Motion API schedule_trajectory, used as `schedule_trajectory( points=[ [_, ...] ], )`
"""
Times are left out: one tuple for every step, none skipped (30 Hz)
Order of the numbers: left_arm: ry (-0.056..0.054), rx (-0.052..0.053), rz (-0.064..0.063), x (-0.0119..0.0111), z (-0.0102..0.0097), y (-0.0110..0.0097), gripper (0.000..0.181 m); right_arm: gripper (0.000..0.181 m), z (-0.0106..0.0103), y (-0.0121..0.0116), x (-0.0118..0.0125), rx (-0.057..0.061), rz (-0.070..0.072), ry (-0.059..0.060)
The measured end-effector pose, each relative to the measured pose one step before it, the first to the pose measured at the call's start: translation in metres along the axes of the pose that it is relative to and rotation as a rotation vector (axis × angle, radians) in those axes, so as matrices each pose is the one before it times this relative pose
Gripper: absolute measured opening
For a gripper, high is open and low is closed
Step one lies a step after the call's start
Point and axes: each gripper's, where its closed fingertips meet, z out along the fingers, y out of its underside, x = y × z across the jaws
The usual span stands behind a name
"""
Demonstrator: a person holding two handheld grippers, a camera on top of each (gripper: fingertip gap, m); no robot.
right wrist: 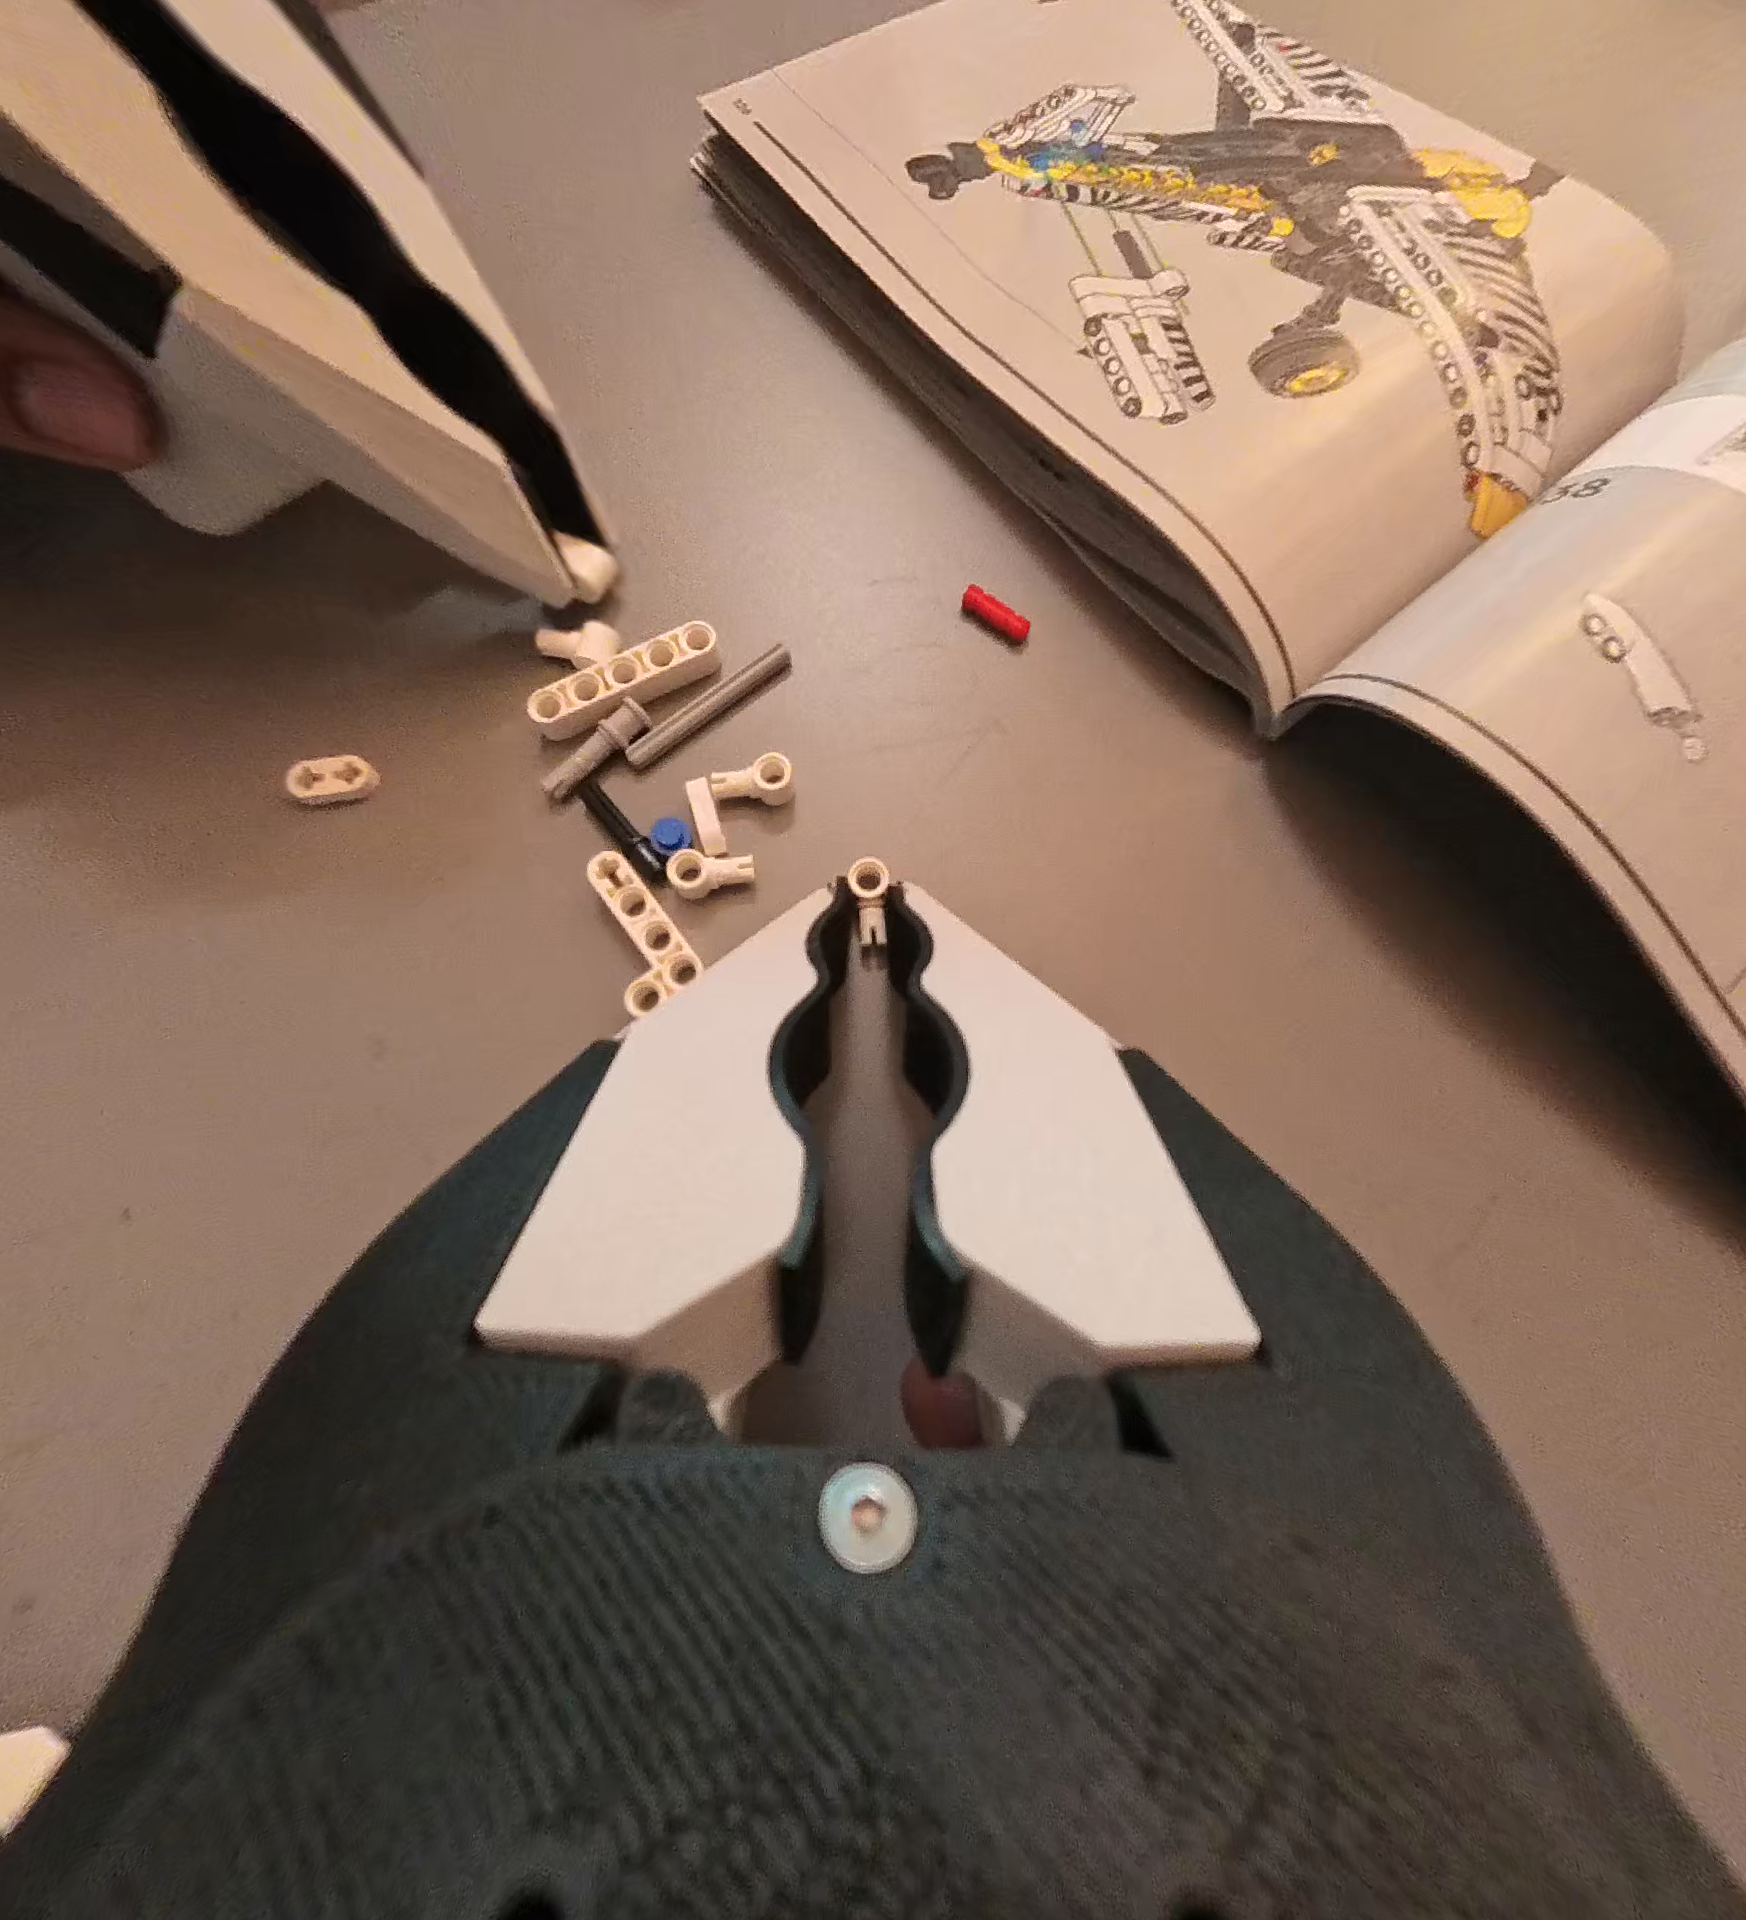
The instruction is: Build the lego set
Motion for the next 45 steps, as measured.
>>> schedule_trajectory(
  points=[
    [0.0057,-0.0036,-0.0108,0.00165,-0.00158,0.00343,0.009,0.005,-0.00003,0.00013,-0.00048,-0.0032,0.0046,-0.0059],
    [-0.0011,-0.0039,-0.0054,0.00088,-0.0014,0.00341,0.009,0.005,-0.00059,0.00067,-0.00039,-0.0052,0.0026,-0.0026],
    [-0.0031,-0.0019,-0.0014,0.00063,-0.00121,0.00288,0.009,0.005,-0.00127,0.00084,0.00034,-0.0062,-0.0006,0.0027],
    [0.0016,0.0039,-0.0014,0.00124,-0.00118,0.00162,0.009,0.005,-0.00182,0.00073,0.00046,-0.0027,-0.0026,0.0043],
    [0.005,-0.0006,-0.0029,0.00146,-0.0005,0.00193,0.009,0.005,-0.00206,0.00036,0.00009,0.0022,-0.001,0.0024],
    [0.0102,0.002,-0.0032,0.00197,0.00015,0.00108,0.009,0.005,-0.00205,0.00029,-0.00054,0.0029,0.0019,-0.0023],
    [0.0151,0.0039,-0.0047,0.00224,0.00099,0.0005,0.009,0.005,-0.00143,0.0004,-0.00152,0.0024,0.0049,-0.0084],
    [0.0245,0.0024,-0.0059,0.00365,0.00136,-0.0001,0.009,0.005,-0.00058,0.00055,-0.0024,-0.0001,0.0074,-0.0137],
    [0.0232,-0.0054,-0.0039,0.00383,0.00187,0.00045,0.009,0.005,0.00039,0.00039,-0.00254,-0.0013,0.0071,-0.014],
    [0.0087,-0.0052,-0.0014,0.00181,0.00171,0.00001,0.009,0.005,0.00136,-0.00022,-0.00133,0.0001,0.0033,-0.0062],
    [-0.0033,-0.0024,0.0043,0.00044,0.00124,-0.00059,0.009,0.005,0.00203,-0.00042,-0.00003,-0.0003,-0.0025,0.0027],
    [-0.008,-0.0043,0.0073,-0.0001,0.00078,-0.00024,0.01,0.006,0.00239,-0.00027,-0.00032,-0.0033,-0.0061,0.0018],
    [-0.0059,-0.0076,0.0055,0.00014,0.00013,0.00045,0.012,0.006,0.00206,-0.00085,-0.00166,-0.0023,-0.0069,-0.0045],
    [0.0062,-0.0114,0.0011,0.00165,-0.00061,0.00131,0.014,0.006,0.0013,-0.00207,-0.00293,0.0059,-0.0078,-0.0115],
    [0.0164,-0.0099,-0.0031,0.0027,-0.00118,0.00117,0.015,0.009,0.00047,-0.00298,-0.00463,0.0126,-0.0076,-0.0215],
    [0.0157,-0.0014,-0.0056,0.00219,-0.00189,0.00009,0.016,0.016,-0.00021,-0.00297,-0.00309,0.0155,0.0,-0.0137],
    [0.009,0.0088,-0.0055,0.00095,-0.00265,-0.00152,0.016,0.019,-0.00119,-0.00199,0.00022,0.012,0.0056,0.0034],
    [0.0043,0.0156,-0.004,0.00012,-0.0031,-0.00305,0.016,0.02,-0.00221,-0.00084,0.00191,0.0065,0.0049,0.0103],
    [0.0023,0.0186,-0.0029,-0.00029,-0.00312,-0.00421,0.016,0.019,-0.00308,-0.00021,0.0025,0.0047,0.003,0.011],
    [0.0029,0.0191,-0.0015,-0.00002,-0.00282,-0.00548,0.017,0.019,-0.00393,-0.00053,0.00312,0.0078,0.0053,0.0134],
    [0.0034,0.0198,0.0032,0.00051,-0.00191,-0.00696,0.018,0.019,-0.00463,-0.00109,0.00291,0.0137,0.0091,0.0122],
    [-0.0008,0.0204,0.0112,0.00056,-0.00077,-0.00846,0.02,0.019,-0.00503,-0.00153,0.00165,0.0176,0.0126,0.0055],
    [-0.0059,0.0171,0.0209,-0.00005,0.00104,-0.00903,0.02,0.018,-0.00528,-0.00153,0.00021,0.0185,0.0145,-0.001],
    [-0.0096,0.0084,0.0249,-0.00096,0.00323,-0.00851,0.02,0.018,-0.00508,-0.00125,-0.00083,0.0178,0.0144,-0.0051],
    [-0.0083,-0.0018,0.0276,-0.00158,0.00547,-0.0074,0.018,0.018,-0.00488,-0.001,-0.00139,0.0166,0.013,-0.0052],
    [-0.0073,-0.0073,0.0291,-0.00232,0.00745,-0.00671,0.015,0.018,-0.00493,-0.00049,-0.0014,0.0149,0.0095,-0.0026],
    [-0.0141,-0.008,0.0261,-0.00407,0.0087,-0.00616,0.014,0.018,-0.00465,-0.00009,-0.00122,0.0122,0.0043,0.0004],
    [-0.0212,-0.0098,0.0233,-0.00569,0.00936,-0.0053,0.014,0.018,-0.00462,0.00069,-0.00086,0.0084,0.0001,0.0036],
    [-0.0215,-0.0172,0.0184,-0.00579,0.0095,-0.00334,0.015,0.018,-0.00448,0.00111,-0.00073,0.0051,-0.0024,0.0049],
    [-0.0137,-0.0231,0.0129,-0.00431,0.00916,-0.00144,0.017,0.018,-0.00433,0.00142,-0.00054,0.0041,-0.003,0.0052],
    [-0.018,-0.0266,0.0048,-0.00477,0.00787,0.00016,0.019,0.018,-0.0043,0.00153,-0.00057,0.0049,-0.0013,0.0055],
    [-0.018,-0.029,0.0029,-0.00373,0.00612,0.00167,0.022,0.018,-0.00404,0.00166,-0.00063,0.006,0.0021,0.0038],
    [-0.0123,-0.0283,0.0061,-0.00188,0.00437,0.00284,0.023,0.018,-0.00399,0.00184,-0.00088,0.0067,0.0061,0.0009],
    [-0.0239,-0.0225,0.0044,-0.00322,0.00281,0.00307,0.023,0.018,-0.0035,0.00202,-0.00086,0.0069,0.0095,-0.001],
    [-0.0334,-0.0115,0.0066,-0.00414,0.00138,0.00227,0.022,0.018,-0.00316,0.00213,-0.00062,0.0074,0.012,-0.0018],
    [-0.0214,0.0073,0.0119,-0.00219,-0.00016,0.00007,0.018,0.018,-0.00269,0.00193,-0.00052,0.0089,0.0137,-0.0039],
    [-0.0153,-0.0016,0.0102,-0.00136,-0.00022,0.00122,0.012,0.018,-0.00216,0.00124,-0.00058,0.0114,0.0142,-0.0067],
    [-0.0004,-0.0102,0.0115,0.00054,0.00003,0.00236,0.004,0.017,-0.00157,0.00078,-0.00063,0.0127,0.0135,-0.0079],
    [-0.0016,0.0041,0.0036,0.00061,-0.00026,0.00028,0.004,0.017,-0.00099,0.00062,-0.0003,0.0109,0.0122,-0.0078],
    [0.002,0.0004,0.0019,0.00106,-0.00037,0.00071,0.004,0.017,-0.00046,0.00069,0.00002,0.0064,0.0098,-0.0076],
    [0.0043,-0.0014,-0.0017,0.00127,-0.00039,0.00086,0.003,0.017,-0.00021,0.00087,0.00016,0.0012,0.0065,-0.0059],
    [0.0044,-0.0047,-0.0032,0.00165,-0.00121,0.00131,0.003,0.017,-0.00014,0.00084,0.00039,-0.0014,0.003,-0.0026],
    [-0.0014,-0.0031,-0.0008,0.00148,-0.00223,0.00128,0.003,0.017,-0.00057,0.00037,0.00051,-0.0002,-0.0001,0.0006],
    [-0.0073,0.0031,0.0033,0.00139,-0.00375,0.00113,0.003,0.017,-0.00118,-0.00035,0.00032,0.0024,-0.0027,0.0024],
    [-0.0131,0.0061,0.0046,0.00113,-0.00515,0.00174,0.004,0.017,-0.00169,-0.00073,0.00023,0.0045,-0.0046,0.0048]
  ],
)
